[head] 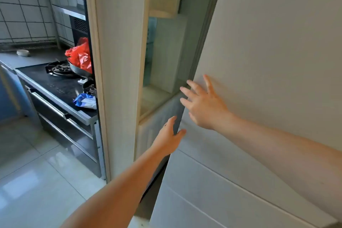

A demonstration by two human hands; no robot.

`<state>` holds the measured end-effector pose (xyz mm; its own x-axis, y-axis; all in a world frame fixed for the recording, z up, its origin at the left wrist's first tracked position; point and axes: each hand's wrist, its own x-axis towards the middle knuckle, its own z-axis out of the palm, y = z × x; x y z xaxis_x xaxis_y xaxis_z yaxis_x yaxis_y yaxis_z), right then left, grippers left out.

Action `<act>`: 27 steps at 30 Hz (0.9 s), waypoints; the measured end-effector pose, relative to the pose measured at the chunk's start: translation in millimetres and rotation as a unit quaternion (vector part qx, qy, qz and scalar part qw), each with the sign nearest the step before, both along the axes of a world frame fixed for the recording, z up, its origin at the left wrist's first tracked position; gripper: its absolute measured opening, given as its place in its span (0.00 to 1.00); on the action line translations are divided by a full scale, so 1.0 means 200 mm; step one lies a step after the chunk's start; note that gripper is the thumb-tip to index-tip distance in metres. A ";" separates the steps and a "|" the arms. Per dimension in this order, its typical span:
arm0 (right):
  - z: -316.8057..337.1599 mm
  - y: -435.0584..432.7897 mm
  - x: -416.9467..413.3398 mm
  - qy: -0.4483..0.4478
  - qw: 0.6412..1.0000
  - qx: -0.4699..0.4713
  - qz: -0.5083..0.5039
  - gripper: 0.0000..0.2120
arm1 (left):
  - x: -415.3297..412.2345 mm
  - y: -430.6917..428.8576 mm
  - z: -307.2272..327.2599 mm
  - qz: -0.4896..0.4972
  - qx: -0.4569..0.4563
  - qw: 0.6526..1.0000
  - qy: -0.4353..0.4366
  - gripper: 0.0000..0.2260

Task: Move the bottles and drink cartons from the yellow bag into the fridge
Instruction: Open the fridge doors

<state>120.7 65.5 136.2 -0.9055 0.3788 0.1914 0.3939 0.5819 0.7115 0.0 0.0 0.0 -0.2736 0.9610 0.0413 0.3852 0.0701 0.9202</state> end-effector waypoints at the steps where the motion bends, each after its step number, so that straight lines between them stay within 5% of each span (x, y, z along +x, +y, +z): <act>1: -0.01 0.03 -0.02 -0.012 1.000 0.018 -0.010 0.18 | 0.00 0.04 0.01 0.000 0.004 1.000 0.005 0.32; 8: -0.01 0.07 -0.09 -0.083 0.989 0.093 -0.085 0.16 | 0.01 0.18 0.05 -0.035 -0.012 0.999 0.039 0.21; 18: 0.01 0.04 -0.15 -0.080 0.987 0.086 -0.107 0.18 | 0.00 0.17 0.05 -0.039 -0.022 0.999 0.025 0.23; 27: 0.00 -0.03 -0.14 -0.078 0.988 0.095 -0.094 0.12 | 0.03 0.07 0.07 -0.010 -0.020 1.000 0.001 0.14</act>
<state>92.2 58.7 136.1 -0.8469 0.5134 0.1385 0.3589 0.3596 0.8613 6.4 13.3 13.5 -0.2535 0.9673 0.0036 0.3887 0.0985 0.9161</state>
